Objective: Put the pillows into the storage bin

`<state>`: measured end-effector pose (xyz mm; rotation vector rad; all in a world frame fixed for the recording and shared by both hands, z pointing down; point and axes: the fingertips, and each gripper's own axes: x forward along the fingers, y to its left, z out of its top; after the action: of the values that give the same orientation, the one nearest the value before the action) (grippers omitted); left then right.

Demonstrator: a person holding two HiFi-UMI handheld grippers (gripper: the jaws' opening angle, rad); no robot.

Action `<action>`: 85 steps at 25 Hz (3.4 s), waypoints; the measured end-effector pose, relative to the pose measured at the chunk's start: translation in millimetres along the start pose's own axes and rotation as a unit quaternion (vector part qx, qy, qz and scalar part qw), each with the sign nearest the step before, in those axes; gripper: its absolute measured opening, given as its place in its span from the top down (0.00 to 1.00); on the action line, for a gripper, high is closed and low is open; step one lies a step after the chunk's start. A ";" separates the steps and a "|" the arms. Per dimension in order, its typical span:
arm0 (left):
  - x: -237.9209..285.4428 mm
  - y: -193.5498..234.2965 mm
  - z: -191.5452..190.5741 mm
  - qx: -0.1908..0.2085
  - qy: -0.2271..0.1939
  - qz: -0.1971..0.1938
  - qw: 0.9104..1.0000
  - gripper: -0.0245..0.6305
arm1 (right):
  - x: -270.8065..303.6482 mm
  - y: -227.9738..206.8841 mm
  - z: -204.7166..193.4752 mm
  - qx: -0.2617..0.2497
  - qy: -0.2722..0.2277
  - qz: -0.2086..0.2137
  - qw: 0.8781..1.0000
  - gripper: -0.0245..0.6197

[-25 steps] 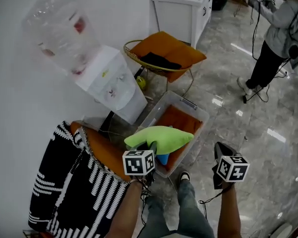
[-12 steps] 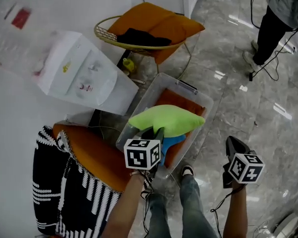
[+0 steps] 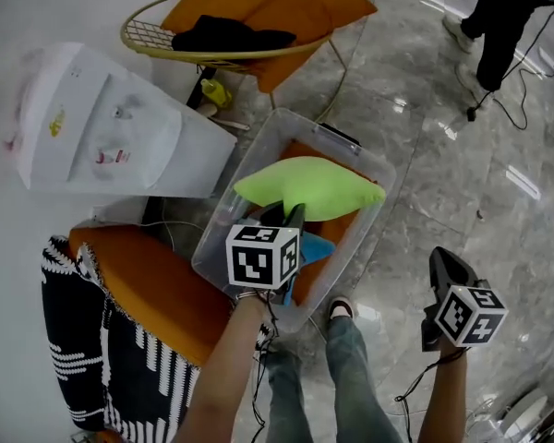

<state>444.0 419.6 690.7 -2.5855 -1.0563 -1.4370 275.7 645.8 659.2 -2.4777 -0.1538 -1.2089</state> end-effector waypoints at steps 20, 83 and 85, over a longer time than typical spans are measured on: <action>-9.2 35.1 -54.8 -0.050 0.027 0.002 0.998 0.59 | 11.6 30.1 -34.2 0.023 0.007 0.019 1.000 0.96; -536.6 7.3 54.3 -0.072 -0.290 0.042 0.953 0.95 | -354.2 306.4 107.1 -0.109 -0.257 0.031 0.960 0.96; -535.1 6.7 55.5 -0.075 -0.291 0.041 0.953 0.95 | -353.3 307.2 107.3 -0.109 -0.257 0.034 0.960 0.96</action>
<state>299.5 135.4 257.3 -3.2206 -0.8736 -0.7643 213.8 426.6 236.4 -2.9164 -0.0717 -0.5547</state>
